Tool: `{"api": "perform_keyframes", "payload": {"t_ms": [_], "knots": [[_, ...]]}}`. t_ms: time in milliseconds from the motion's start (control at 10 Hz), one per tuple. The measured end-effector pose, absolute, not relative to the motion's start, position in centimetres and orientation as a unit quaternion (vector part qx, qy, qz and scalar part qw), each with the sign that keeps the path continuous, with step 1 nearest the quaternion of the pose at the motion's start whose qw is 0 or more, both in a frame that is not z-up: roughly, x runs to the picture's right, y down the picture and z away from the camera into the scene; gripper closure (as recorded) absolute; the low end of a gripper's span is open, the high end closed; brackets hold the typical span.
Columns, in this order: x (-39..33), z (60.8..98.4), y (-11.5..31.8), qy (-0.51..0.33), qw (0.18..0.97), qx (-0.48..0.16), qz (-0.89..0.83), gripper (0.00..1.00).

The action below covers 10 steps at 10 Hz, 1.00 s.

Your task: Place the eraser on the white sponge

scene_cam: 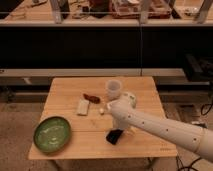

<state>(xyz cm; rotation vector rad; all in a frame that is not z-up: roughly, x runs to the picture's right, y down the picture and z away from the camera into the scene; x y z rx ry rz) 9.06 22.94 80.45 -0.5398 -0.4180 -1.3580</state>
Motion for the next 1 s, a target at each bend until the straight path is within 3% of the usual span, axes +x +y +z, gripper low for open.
{"api": "perform_keyframes", "payload": {"t_ms": [300,400,1000], "knots": [[8.3,81.3,24.0,-0.184,0.739,-0.248,-0.599,0.20],[8.1,81.5,24.3,-0.183,0.742,-0.250,-0.595,0.25],[6.4,81.7,22.6,-0.185,0.750,-0.236,-0.590,0.84]]}}
